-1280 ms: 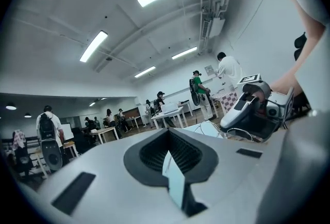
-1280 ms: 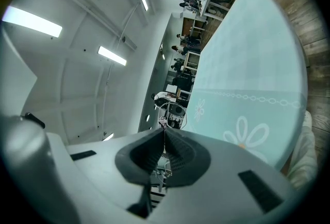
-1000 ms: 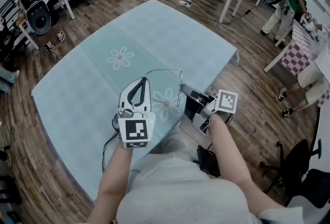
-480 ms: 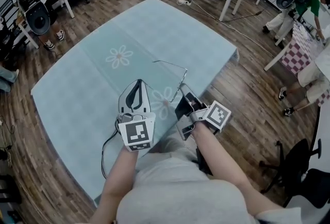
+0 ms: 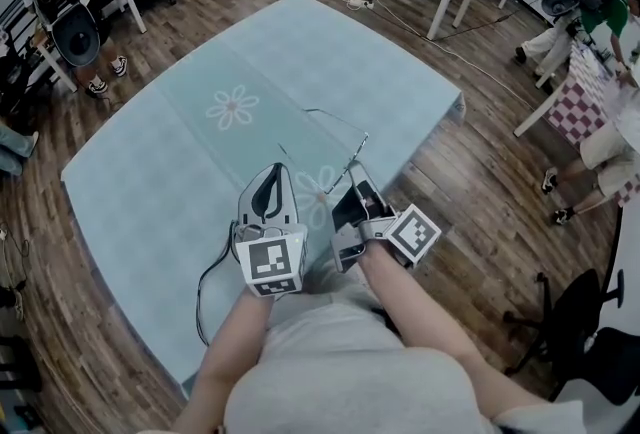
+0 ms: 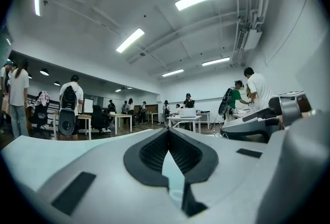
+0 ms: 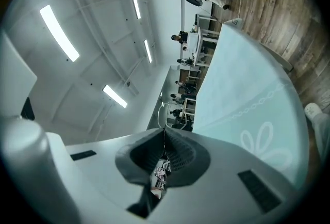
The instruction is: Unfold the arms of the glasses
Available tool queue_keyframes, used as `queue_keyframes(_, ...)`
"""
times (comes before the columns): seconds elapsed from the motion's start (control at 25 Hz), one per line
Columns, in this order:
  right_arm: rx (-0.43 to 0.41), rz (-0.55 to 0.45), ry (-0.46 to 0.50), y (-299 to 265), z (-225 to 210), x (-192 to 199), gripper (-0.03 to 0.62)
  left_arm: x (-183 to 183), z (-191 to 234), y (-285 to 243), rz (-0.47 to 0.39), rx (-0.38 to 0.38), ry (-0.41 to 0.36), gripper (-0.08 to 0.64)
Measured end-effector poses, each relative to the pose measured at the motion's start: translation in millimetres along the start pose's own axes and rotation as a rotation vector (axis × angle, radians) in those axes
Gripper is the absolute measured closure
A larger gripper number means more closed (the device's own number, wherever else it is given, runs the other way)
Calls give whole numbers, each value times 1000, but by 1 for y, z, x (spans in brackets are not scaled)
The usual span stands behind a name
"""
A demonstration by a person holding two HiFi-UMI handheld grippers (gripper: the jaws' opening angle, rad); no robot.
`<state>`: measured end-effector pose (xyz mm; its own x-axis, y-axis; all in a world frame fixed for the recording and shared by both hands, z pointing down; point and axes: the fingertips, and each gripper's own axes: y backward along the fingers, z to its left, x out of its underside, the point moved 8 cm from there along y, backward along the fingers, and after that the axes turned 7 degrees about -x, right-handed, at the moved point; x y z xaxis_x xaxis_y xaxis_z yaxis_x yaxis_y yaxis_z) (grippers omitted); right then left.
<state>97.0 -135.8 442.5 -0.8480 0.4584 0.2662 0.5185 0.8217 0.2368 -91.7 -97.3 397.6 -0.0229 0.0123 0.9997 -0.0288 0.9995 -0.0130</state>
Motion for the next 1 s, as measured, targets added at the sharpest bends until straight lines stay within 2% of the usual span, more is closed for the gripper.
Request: queue_keyframes(1.0, -5, -2, 14, 0, 8, 2, 582, 2, -3, -1, 19, -2, 11, 552)
